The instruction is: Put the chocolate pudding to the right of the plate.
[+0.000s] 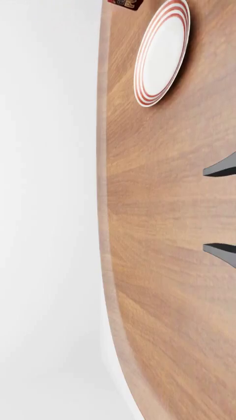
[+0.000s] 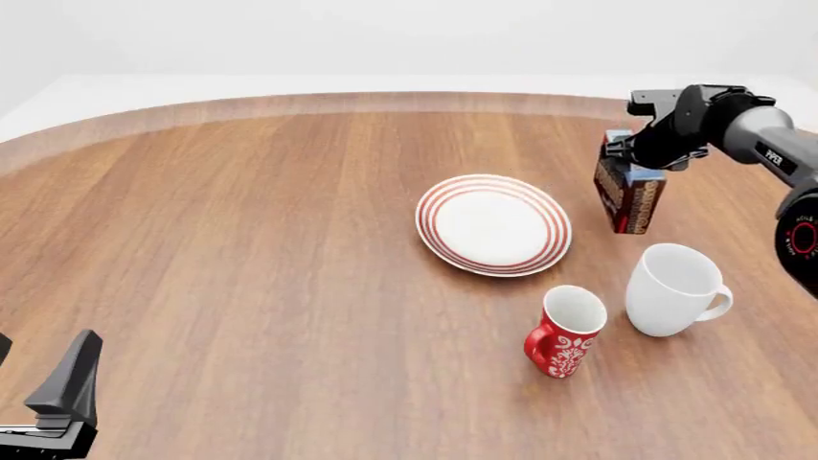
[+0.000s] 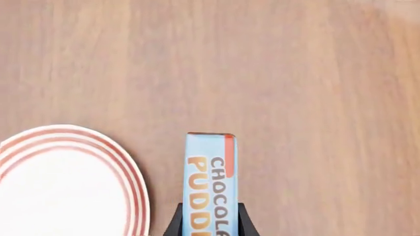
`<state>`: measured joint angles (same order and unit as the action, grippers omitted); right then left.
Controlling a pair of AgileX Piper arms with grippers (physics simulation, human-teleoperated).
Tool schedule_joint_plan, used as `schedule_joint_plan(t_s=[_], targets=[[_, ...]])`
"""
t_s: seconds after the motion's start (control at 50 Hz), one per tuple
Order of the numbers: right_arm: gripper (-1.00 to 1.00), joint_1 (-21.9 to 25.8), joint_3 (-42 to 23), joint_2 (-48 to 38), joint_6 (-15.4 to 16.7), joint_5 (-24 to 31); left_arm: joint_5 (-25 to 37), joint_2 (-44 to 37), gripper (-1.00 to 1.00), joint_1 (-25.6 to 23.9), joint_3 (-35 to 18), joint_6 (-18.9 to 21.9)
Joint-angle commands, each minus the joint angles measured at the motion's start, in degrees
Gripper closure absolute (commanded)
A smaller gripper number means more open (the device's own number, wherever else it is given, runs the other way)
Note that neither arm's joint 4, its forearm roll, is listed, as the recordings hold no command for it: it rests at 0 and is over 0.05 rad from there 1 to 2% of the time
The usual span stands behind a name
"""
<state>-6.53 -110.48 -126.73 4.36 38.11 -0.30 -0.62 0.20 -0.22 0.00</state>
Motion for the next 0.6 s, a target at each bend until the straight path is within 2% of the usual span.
schedule_joint_plan(t_s=[0.02, 0.38, 0.4, 0.48, 0.5, 0.6], targets=[[1.00, -1.83, 0.23, -2.85, -1.11, -1.68, 0.00, -0.01, -1.00, 0.02, 0.00, 0.00], [1.00, -2.14, 0.74, -5.05, -0.30, -2.95, 0.00, 0.01, -1.00, 0.01, 0.00, -0.01], [1.00, -2.56, 0.27, -4.91, -1.08, -2.95, 0.00, -0.02, -1.00, -0.02, 0.00, 0.00], [1.00, -2.69, 0.60, -4.59, -0.14, -3.08, 0.00, 0.02, -1.00, 0.00, 0.00, 0.00], [-1.00, -2.24, 0.99, -4.52, -0.19, -3.17, 0.00, 0.00, -1.00, 0.00, 0.00, 0.00], [-1.00, -2.40, 0.69, -4.45, 0.61, -2.75, 0.00, 0.00, -1.00, 0.01, 0.00, 0.00]])
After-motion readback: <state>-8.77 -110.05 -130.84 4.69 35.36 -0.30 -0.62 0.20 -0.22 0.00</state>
